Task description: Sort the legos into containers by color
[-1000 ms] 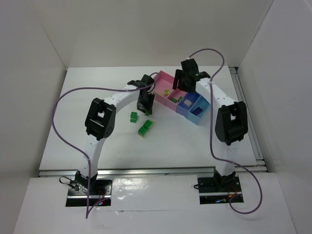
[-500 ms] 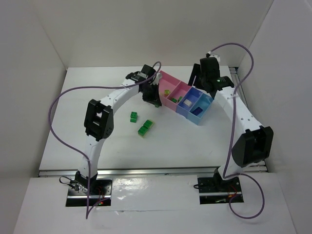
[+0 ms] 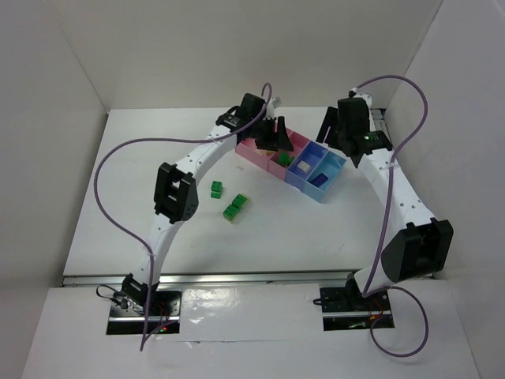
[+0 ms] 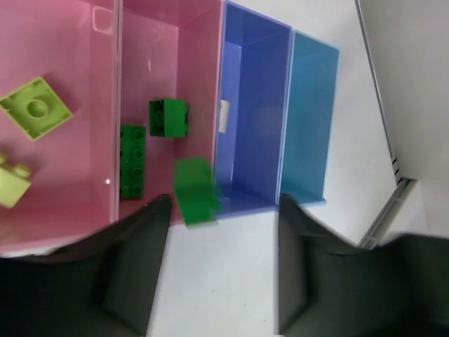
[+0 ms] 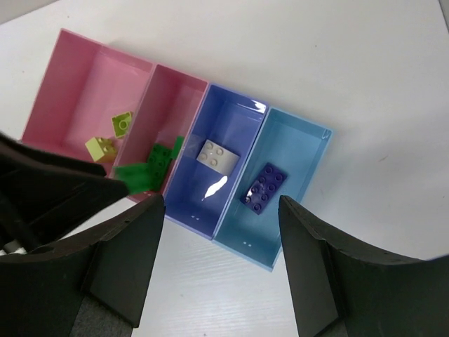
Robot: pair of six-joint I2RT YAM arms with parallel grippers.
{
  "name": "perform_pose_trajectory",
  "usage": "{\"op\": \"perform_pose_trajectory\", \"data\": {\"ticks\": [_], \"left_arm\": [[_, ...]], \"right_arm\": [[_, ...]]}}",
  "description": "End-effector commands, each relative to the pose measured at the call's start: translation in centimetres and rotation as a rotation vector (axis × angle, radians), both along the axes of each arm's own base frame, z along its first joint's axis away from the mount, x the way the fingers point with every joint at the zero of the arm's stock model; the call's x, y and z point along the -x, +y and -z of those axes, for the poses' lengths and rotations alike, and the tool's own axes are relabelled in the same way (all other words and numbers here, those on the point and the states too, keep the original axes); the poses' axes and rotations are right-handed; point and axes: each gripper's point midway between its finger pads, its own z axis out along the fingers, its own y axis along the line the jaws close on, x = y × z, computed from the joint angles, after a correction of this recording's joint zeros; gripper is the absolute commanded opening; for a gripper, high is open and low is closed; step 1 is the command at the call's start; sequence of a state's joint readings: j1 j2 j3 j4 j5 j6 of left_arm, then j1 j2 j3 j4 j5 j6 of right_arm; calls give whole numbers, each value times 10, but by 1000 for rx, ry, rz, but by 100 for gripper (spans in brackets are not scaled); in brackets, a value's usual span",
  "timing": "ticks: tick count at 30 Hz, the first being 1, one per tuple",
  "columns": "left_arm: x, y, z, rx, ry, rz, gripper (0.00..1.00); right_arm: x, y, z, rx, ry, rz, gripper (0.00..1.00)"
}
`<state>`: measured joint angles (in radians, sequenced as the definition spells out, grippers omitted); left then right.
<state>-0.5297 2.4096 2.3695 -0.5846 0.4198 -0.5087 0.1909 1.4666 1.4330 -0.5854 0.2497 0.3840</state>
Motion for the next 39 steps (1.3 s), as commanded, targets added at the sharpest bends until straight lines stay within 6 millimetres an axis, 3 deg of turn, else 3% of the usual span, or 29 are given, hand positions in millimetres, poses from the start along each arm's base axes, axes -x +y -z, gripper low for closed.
{"op": "perform_pose_trajectory", "data": {"ticks": [1,2,3,7,8,9,10,12,14,15,16,18,19,21,25,30,33,34,39], "left_arm": [[-8,-21,-17,93,-29,16,69],[-11,-23,-17,100,-41,16,78],[-11,-23,-17,100,-41,16,81],[-8,-17,-52,115,-106,5,84],[-9,-9,-59,113,-115,-12,84],[-5,-4,-52,90,-95,-26,83],[-4,13,-72,71,-132,-72,80],[-1,42,-67,-6,-122,-154,71],[8,98,-45,-173,-86,-308,69],[11,131,-16,-285,-48,-394,71],[24,138,-9,-320,-21,-380,75],[32,181,4,-449,-12,-468,84],[50,196,29,-536,43,-467,93],[59,216,49,-600,76,-475,98],[82,216,95,-618,205,-385,99],[83,212,111,-613,227,-369,90],[79,222,126,-684,244,-391,85],[87,220,132,-704,266,-373,80],[84,223,132,-745,245,-388,63]], "right_arm": [[10,-5,-9,-2,-21,0,73],[12,-5,-9,-2,-21,0,73],[12,-5,-9,-2,-21,0,73],[12,-9,-9,-2,-21,9,73],[13,-9,-12,-3,-30,9,73],[15,-7,-8,-14,-19,7,73],[15,-7,-7,-14,-19,7,73],[17,-6,-7,-20,-18,-2,73],[17,-4,-4,-27,-17,-12,73],[17,-4,-4,-27,-17,-12,73],[18,-2,0,-31,-7,-19,73],[15,1,2,-38,-4,-30,73],[14,3,7,-44,10,-40,73],[13,6,10,-51,11,-52,73],[10,12,16,-55,23,-70,73],[12,21,16,-55,24,-91,73],[12,21,16,-55,24,-91,73],[12,21,16,-55,24,-91,73],[13,21,20,-61,32,-86,73]]}}
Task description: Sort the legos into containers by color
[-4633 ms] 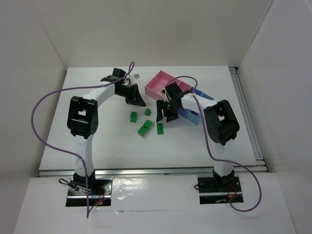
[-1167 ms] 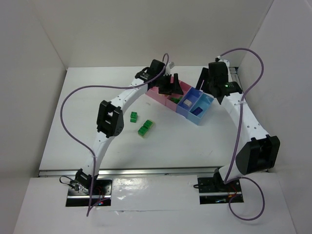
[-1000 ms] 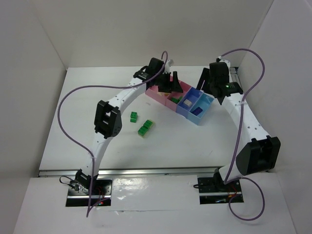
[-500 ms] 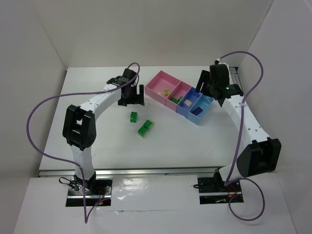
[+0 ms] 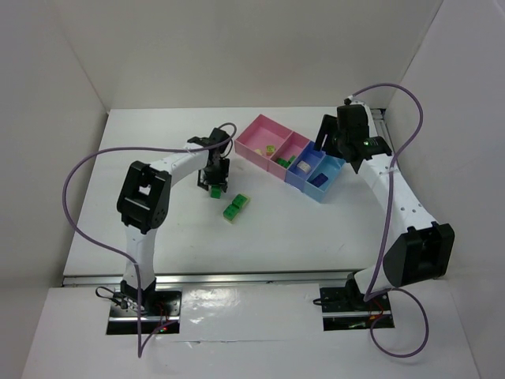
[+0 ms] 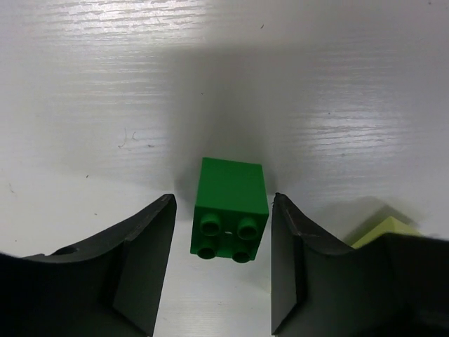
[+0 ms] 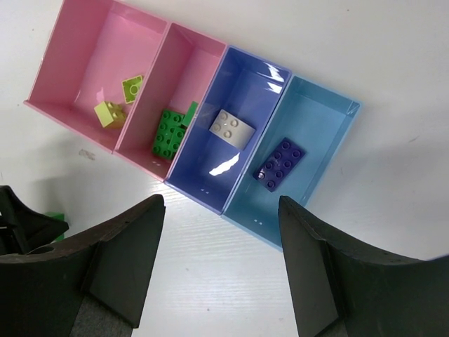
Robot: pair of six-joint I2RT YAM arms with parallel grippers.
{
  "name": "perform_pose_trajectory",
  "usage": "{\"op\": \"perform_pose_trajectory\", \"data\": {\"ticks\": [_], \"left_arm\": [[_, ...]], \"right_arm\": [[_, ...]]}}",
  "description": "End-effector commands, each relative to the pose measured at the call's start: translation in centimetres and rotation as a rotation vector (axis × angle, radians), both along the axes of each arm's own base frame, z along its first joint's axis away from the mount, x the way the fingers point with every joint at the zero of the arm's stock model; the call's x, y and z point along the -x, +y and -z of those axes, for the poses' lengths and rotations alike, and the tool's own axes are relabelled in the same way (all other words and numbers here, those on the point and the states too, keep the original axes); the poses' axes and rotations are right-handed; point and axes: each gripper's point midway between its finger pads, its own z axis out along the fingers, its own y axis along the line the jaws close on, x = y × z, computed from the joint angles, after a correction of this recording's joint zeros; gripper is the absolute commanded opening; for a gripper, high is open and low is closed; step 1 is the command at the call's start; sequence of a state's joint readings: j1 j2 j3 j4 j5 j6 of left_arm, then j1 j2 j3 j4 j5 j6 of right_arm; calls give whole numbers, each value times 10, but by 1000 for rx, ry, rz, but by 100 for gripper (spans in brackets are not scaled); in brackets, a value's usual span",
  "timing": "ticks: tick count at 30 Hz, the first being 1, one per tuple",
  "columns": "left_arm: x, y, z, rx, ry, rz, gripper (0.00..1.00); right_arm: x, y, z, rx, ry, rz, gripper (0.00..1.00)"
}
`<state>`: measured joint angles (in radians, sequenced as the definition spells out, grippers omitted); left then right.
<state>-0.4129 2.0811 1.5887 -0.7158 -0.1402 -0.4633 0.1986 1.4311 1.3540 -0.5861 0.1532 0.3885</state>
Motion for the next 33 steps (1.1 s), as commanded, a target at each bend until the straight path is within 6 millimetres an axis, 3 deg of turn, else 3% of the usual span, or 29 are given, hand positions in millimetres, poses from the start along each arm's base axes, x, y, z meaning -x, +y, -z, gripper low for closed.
{"op": "perform_pose_trajectory", "data": {"ticks": [1,4,9,13,14,15,17,18,19,20,21,22,23,24,27,33], "left_arm": [[-3,3,-6,-47,-16,13,60],[-2,4,-9,-47,-16,13,43],[-6,2,-26,-40,-32,12,23],[-9,-22,-74,166,-58,120,0],[-1,-44,-90,328,-38,190,0],[-11,-45,-107,411,-88,214,0],[2,-66,-136,638,-83,317,0],[-5,-65,-160,713,-152,359,0],[-2,-69,-165,780,-147,389,0],[10,-78,-184,907,-139,462,0],[14,-81,-192,982,-127,480,0],[9,-84,-202,1040,-170,522,0],[11,-82,-202,1088,-161,526,0],[22,-87,-218,1184,-127,555,0],[22,-93,-233,1279,-152,618,0],[25,-106,-248,1301,-171,667,0]], "right_arm": [[-4,4,-1,-10,-22,-2,73],[-4,4,-1,-10,-22,-2,73],[-4,13,3,-23,-9,-32,73],[0,47,15,-92,34,-217,73],[0,60,17,-110,38,-302,73],[10,89,9,-212,24,-464,73],[24,116,13,-335,35,-647,73],[37,134,-4,-443,-6,-800,75],[44,143,-7,-501,-10,-860,76],[51,150,-6,-553,-3,-915,76],[59,160,-21,-630,-32,-1016,78],[65,167,-15,-669,-4,-1056,81],[68,169,-14,-692,4,-1088,81],[78,179,-17,-708,16,-1148,83],[85,193,-20,-718,13,-1221,85],[80,218,-25,-731,3,-1260,85]]}}
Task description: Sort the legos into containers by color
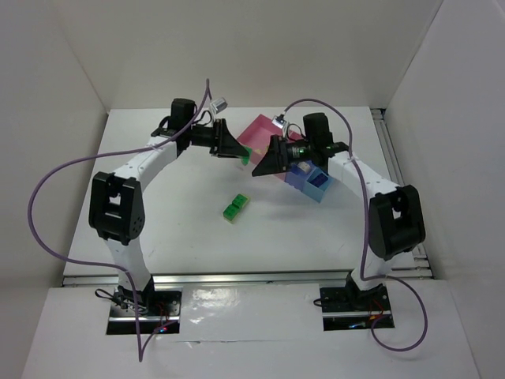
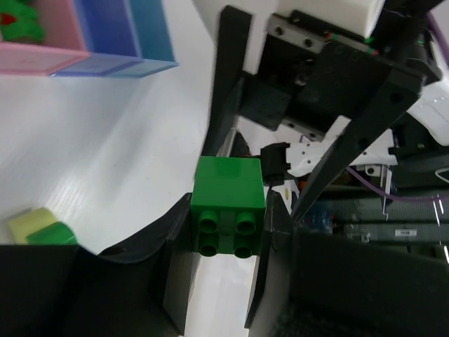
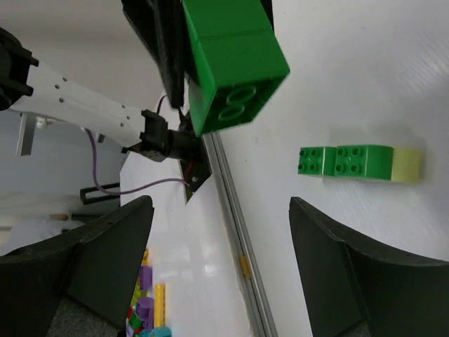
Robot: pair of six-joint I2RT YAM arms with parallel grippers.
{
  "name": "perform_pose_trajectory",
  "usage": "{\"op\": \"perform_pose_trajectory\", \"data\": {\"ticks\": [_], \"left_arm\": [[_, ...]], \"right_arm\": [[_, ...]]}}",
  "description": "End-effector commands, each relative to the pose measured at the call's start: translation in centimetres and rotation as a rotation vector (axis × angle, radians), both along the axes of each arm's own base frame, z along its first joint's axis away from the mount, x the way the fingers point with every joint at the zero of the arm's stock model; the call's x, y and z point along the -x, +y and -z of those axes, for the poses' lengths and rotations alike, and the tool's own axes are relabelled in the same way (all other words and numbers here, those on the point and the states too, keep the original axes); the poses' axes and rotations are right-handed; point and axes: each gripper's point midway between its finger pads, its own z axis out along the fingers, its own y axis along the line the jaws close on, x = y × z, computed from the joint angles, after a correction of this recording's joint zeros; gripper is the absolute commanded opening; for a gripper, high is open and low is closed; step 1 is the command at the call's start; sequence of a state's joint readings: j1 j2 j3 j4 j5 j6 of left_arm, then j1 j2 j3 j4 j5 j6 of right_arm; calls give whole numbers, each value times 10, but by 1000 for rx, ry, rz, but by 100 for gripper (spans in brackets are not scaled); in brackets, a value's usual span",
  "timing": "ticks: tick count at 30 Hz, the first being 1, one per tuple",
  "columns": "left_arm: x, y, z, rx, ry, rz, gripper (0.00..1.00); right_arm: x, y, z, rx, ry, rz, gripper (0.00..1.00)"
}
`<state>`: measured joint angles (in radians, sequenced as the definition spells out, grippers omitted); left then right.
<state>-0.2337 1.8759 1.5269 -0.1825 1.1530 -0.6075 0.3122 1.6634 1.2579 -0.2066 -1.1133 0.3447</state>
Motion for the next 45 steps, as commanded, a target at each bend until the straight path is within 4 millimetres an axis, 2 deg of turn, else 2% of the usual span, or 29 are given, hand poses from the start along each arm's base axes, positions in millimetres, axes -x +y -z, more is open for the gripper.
{"op": "perform_pose_trajectory", "data": {"ticks": [1,5,7,9,11,15,16,18,19,22,23,24,25,27,28,29,30,33,34,35,37,38,39,40,42,43,44,45], "left_arm": [[9,-10,-38,100,-111,103,0],[12,-13,-37,98,-109,113,0],[13,-13,-36,94,-109,115,0],[15,-12,-28,90,-86,114,0],[14,-12,-29,93,-88,112,0],[14,-13,-30,95,-97,113,0],[14,-13,-30,95,-97,113,0],[15,-12,-34,99,-97,121,0],[15,-12,-34,99,-97,121,0],[12,-9,-34,99,-98,112,0],[9,-5,-34,98,-98,100,0],[4,3,-34,97,-99,80,0],[1,6,-35,98,-109,71,0],[-2,12,-33,93,-109,59,0],[-3,16,-34,87,-101,50,0],[-7,16,-34,83,-113,54,0],[-5,16,-33,81,-99,54,0],[-11,15,-27,73,-90,43,0],[-14,15,-26,65,-83,27,0],[-16,11,-20,47,-59,23,0],[-21,0,-8,-16,-63,2,0],[-25,-6,-4,-41,-60,-7,0],[-27,-8,3,-75,-47,-34,0],[-28,-19,1,-85,-53,-34,0],[-36,-23,11,-152,-49,-92,0],[-36,-31,19,-179,-36,-95,0],[-43,-35,16,-199,-49,-115,0],[-50,-37,28,-238,-35,-142,0]], "right_arm": [[-9,20,-29,-79,-103,-47,85],[-17,32,-24,-105,-87,0,83],[-19,33,-26,-133,-51,26,81],[-23,40,-35,-172,-93,27,80],[-27,45,-29,-158,-77,48,76],[-30,50,-30,-173,-78,63,60],[-30,51,-32,-180,-81,64,50],[-29,51,-30,-185,-76,65,41],[-29,51,-30,-185,-76,65,30],[-26,48,-22,-161,-46,79,15],[-31,43,-20,-148,-59,102,9],[-34,36,-5,-105,-9,138,9],[-30,34,-10,-99,-25,134,9],[-37,19,4,-29,-18,205,9],[-34,15,3,-13,-28,221,9],[-39,5,12,37,-18,268,9],[-44,-4,13,58,-21,304,9],[-56,-20,5,112,-56,410,9],[-68,-37,19,199,-30,518,9],[-75,-48,24,258,-16,589,9],[-96,-81,40,412,9,770,9],[-101,-88,50,454,29,811,9],[-108,-97,50,507,23,854,9],[-113,-103,61,556,35,871,9],[-127,-108,58,577,8,883,11],[-134,-108,74,610,36,879,12],[-138,-107,80,630,35,864,13],[-149,-105,71,624,17,863,13]]}}
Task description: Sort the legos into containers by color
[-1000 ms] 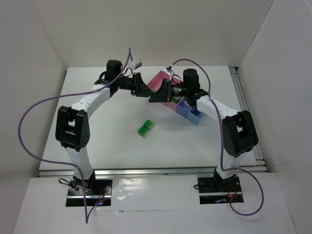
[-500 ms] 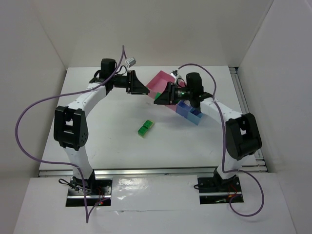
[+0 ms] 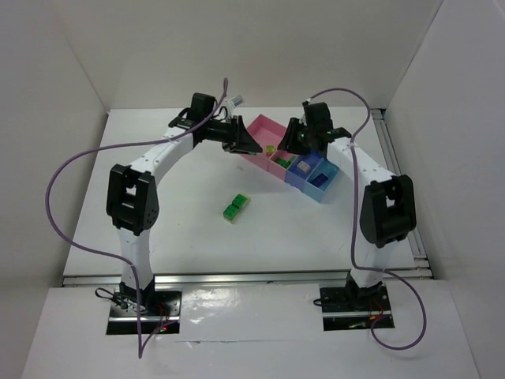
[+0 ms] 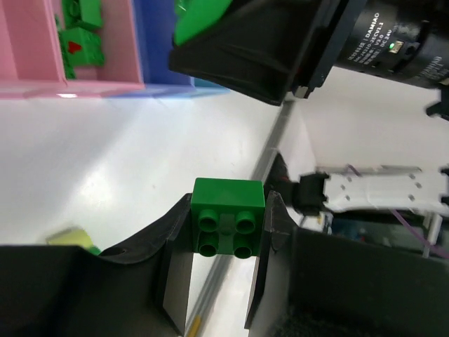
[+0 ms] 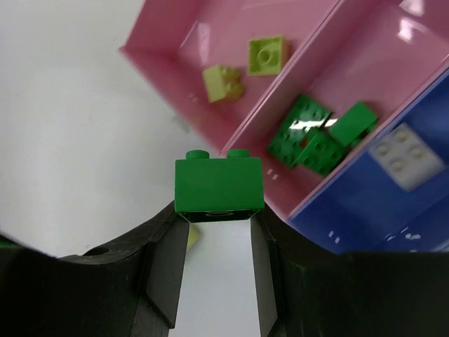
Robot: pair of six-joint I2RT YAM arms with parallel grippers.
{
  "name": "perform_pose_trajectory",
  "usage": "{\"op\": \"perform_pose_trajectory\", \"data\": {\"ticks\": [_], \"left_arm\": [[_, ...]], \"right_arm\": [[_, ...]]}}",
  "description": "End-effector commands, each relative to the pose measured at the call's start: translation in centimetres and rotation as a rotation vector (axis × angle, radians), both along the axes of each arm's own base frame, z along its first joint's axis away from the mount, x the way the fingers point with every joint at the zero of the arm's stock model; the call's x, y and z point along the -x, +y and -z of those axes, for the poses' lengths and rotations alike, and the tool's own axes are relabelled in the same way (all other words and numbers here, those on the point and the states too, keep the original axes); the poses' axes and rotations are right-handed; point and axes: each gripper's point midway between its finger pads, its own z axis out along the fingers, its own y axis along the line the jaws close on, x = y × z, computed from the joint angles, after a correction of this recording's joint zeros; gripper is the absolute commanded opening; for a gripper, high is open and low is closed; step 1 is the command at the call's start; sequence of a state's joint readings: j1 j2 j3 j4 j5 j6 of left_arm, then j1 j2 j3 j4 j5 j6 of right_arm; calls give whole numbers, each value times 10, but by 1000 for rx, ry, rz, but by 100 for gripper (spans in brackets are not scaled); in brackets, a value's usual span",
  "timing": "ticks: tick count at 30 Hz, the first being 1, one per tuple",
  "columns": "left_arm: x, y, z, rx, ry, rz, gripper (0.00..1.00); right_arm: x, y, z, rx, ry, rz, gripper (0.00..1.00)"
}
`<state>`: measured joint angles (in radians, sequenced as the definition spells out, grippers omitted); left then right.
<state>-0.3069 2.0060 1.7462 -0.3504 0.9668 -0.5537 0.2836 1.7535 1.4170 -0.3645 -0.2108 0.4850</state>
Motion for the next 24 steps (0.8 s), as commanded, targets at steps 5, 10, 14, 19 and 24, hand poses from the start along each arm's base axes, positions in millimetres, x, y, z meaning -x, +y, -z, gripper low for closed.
{"op": "perform_pose_trajectory", "data": {"ticks": [5,10,14,19,24], "left_arm": [[-25,-16,25,-154,10,-96,0],[-30,-14,28,-182,5,-106,0],[-36,-19,33,-201,0,-106,0],[-46,-39,35,-202,-10,-106,0],[-61,-72,56,-238,-12,-133,0]], "right_arm": [[-40,-28,45,200,65,69,17],[-52,-34,50,250,64,84,52],[-57,-46,34,251,16,106,75],[-49,-74,-5,271,-48,187,73],[-23,-112,-47,291,-125,320,71]]}}
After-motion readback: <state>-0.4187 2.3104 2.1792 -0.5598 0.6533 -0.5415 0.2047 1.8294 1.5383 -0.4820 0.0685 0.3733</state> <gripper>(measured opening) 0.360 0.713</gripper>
